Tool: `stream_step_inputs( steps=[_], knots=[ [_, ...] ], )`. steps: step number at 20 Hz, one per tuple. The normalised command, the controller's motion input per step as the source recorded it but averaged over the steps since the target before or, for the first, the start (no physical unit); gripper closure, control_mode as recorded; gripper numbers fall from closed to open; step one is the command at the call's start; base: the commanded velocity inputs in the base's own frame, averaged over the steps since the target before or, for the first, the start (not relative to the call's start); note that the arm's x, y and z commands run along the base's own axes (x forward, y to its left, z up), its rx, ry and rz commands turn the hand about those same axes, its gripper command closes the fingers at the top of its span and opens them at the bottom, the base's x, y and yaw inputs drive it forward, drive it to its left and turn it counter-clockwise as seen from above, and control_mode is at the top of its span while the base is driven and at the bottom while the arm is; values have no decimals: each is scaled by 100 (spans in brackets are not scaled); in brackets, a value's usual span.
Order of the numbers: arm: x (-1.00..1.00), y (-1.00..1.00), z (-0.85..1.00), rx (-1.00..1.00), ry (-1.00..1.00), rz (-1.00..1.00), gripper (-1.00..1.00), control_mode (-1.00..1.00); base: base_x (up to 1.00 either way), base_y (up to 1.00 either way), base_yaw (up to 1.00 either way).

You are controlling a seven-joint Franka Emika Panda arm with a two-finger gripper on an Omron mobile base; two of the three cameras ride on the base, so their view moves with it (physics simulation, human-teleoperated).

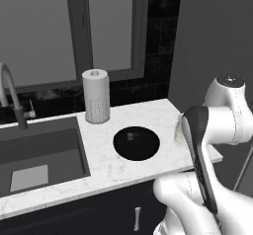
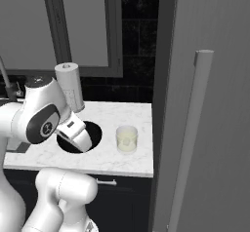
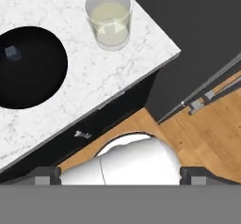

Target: Grab a lemon wedge from the fridge and one ice cube from the ice bowl, and put them in the glass of lemonade.

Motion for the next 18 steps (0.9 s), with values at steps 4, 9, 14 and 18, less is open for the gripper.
stream_step_inputs(
  steps=[4, 9, 14, 18],
  knots=[
    [-89, 0, 0, 2, -21, -10, -100, -100, 0, 0, 0],
    [-66, 0, -6, 0, -13, -8, -100, -100, 0, 0, 0],
    [65, 0, -54, -2, 1, 7, -100, -100, 0, 0, 0],
    [8, 2, -40, -1, -7, 14, -100, -100, 0, 0, 0]
  ],
)
